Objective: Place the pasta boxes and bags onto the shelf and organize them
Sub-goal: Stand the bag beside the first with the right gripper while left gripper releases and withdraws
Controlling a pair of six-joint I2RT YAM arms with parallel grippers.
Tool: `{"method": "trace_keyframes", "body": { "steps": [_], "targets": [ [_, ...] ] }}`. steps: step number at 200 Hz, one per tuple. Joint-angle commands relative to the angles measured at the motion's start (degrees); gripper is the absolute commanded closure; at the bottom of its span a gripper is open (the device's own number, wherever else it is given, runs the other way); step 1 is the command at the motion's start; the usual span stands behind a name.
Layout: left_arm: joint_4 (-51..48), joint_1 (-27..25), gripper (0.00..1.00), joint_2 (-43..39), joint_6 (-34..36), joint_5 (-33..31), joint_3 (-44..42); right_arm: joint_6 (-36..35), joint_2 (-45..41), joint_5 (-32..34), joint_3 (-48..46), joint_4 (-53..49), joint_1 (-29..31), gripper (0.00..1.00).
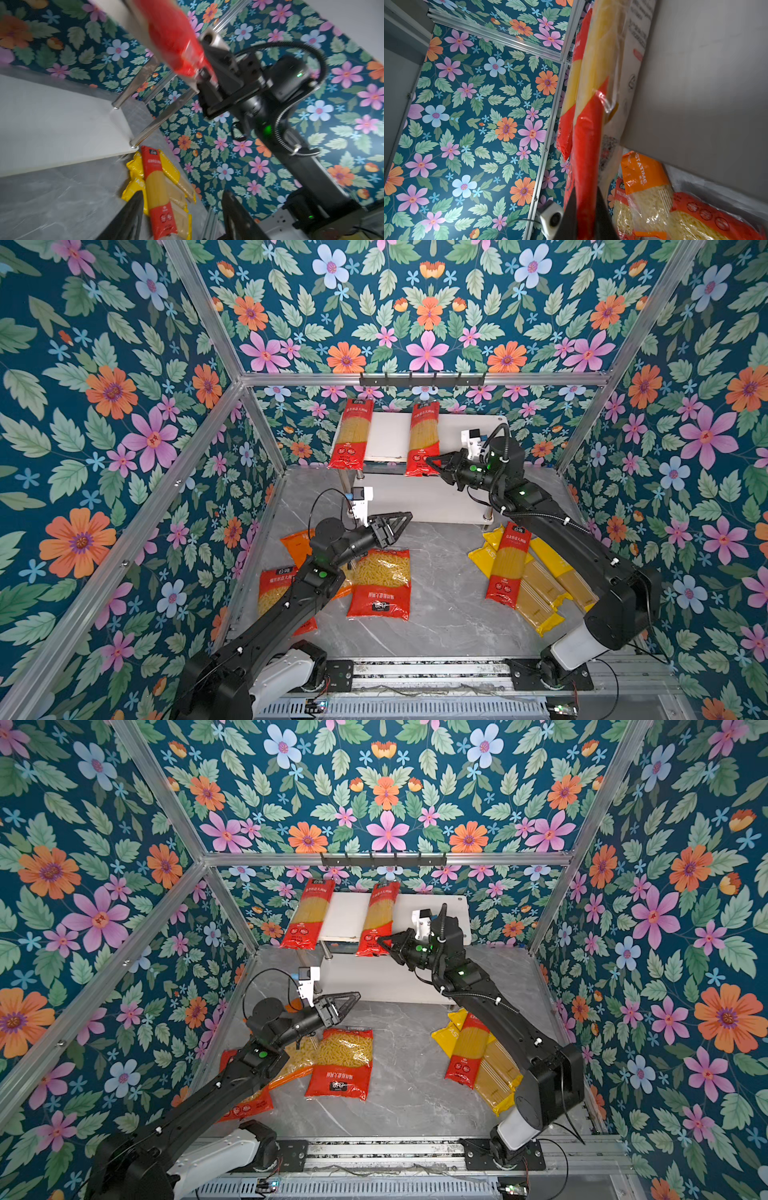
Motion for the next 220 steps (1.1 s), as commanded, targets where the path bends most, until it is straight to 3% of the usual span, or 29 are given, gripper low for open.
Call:
{"method": "trace_keyframes", "body": {
  "steps": [1, 96, 181, 207, 220],
  "targets": [
    [-2.13, -0.05, 0.38, -1.40, 5.33, -3.39, -3.31, 0.09, 4.18, 2.59, 4.27, 2.39, 2.40, 1.00],
    [-0.92, -0.09, 0.39, -0.37, 6.57, -1.54, -4.42, 2.33, 14.82, 4.05, 14.63, 1.06, 6.09, 1.00],
    [-0.38, -0.08, 0.39, 0.72, 6.75, -0.96, -3.85, 3.86, 16.29, 3.31, 15.89, 1.93, 6.96, 1.00],
    [-0.04, -0.08, 0.39, 1.37, 6.57, -0.79, -3.37, 4.21, 15.82, 2.46, 15.83, 1.90, 6.98, 0.97],
    [0.38, -0.08, 0.39, 1.70, 6.42, -0.59, -3.28, 4.16, 15.65, 2.05, 15.82, 1.62, 6.94, 0.89]
  ]
}}
